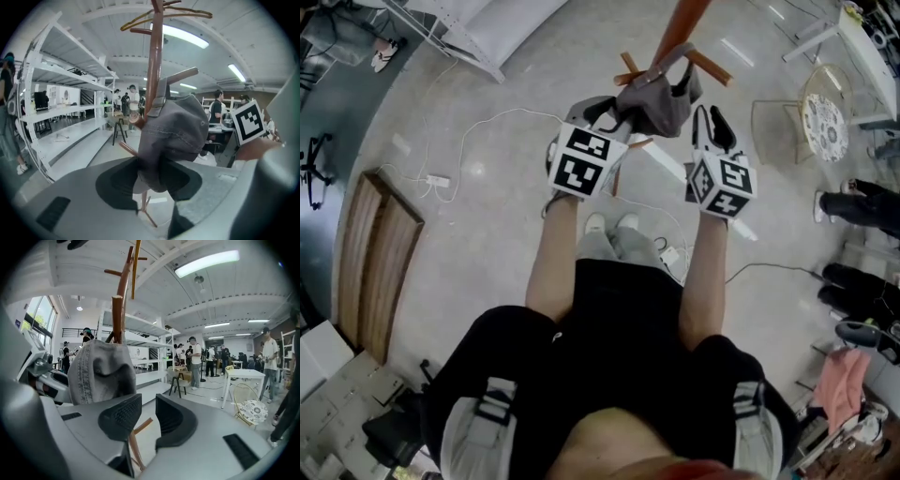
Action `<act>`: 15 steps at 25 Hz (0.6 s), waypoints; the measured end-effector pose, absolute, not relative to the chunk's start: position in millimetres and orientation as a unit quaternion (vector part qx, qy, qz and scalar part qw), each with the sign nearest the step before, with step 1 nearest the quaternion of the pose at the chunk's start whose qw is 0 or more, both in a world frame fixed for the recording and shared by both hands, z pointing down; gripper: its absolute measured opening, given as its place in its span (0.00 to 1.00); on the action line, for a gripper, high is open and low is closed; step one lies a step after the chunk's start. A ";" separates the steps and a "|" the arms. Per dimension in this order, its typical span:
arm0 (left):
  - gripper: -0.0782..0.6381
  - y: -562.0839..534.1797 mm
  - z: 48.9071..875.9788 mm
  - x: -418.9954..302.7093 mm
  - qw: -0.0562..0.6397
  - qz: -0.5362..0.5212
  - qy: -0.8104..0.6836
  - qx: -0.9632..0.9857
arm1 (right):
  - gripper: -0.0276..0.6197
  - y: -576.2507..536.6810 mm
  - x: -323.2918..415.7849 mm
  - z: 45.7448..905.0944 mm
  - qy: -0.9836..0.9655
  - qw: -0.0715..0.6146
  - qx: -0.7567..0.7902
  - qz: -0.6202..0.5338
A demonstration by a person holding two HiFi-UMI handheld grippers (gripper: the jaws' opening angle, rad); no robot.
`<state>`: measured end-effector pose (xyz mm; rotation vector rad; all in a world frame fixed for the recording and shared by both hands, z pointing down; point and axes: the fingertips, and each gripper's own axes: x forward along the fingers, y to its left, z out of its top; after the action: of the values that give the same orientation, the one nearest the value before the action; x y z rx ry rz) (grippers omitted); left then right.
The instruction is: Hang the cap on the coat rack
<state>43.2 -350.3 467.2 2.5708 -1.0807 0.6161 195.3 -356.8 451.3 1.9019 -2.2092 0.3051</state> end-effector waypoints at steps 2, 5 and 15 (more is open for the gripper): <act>0.29 -336.1 467.2 42.6 0.121 0.281 -0.336 0.890 | 0.15 -355.1 196.7 442.6 -0.749 0.092 0.649 0.097; 0.29 -325.1 458.0 31.9 0.111 0.319 -0.310 0.888 | 0.15 -350.4 194.5 428.0 -0.749 0.081 0.652 0.084; 0.11 -334.9 313.1 35.1 0.073 -0.002 -0.399 0.914 | 0.06 -328.8 203.4 338.5 -0.757 -0.016 0.653 0.018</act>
<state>35.1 -334.9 313.1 2.7456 -1.1990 -0.0060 203.4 -328.8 338.5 2.0717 -2.4044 0.0561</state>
